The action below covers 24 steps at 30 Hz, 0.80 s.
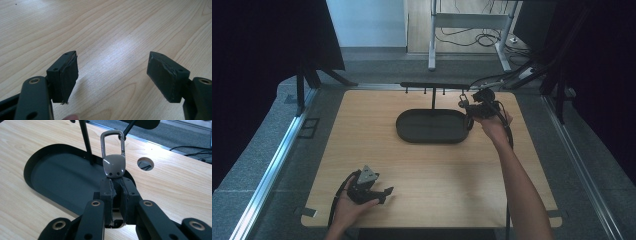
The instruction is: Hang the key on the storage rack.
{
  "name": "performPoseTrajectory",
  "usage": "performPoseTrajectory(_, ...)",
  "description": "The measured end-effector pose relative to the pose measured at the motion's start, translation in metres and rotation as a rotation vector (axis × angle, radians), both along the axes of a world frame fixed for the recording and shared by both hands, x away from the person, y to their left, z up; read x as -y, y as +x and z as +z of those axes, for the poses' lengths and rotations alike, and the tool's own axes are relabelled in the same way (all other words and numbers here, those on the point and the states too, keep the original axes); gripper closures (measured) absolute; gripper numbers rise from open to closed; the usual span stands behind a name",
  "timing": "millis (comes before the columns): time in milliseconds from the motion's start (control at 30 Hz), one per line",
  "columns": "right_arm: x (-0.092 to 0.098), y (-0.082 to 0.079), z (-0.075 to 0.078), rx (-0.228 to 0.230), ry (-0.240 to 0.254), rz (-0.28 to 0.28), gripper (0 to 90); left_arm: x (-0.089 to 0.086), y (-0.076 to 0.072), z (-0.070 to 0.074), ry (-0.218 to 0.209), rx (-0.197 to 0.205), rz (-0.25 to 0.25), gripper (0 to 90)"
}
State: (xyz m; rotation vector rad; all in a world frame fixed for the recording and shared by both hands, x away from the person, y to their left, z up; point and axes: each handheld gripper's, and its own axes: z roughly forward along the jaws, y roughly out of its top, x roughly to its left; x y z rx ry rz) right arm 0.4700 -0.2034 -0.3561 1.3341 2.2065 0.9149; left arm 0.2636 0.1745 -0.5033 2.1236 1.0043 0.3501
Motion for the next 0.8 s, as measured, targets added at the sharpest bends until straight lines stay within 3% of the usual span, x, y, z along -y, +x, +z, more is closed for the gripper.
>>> performPoseTrajectory(400, -0.003, 0.012, -0.004, 0.015, 0.007, -0.03, 80.9, 0.001, 0.0, 0.0, 0.001, 0.001, -0.004, 25.6)
performPoseTrajectory(800, -0.005, 0.022, -0.016, 0.013, 0.028, -0.066, 80.9, 0.001, 0.0, 0.0, 0.002, 0.001, -0.004, 25.5)
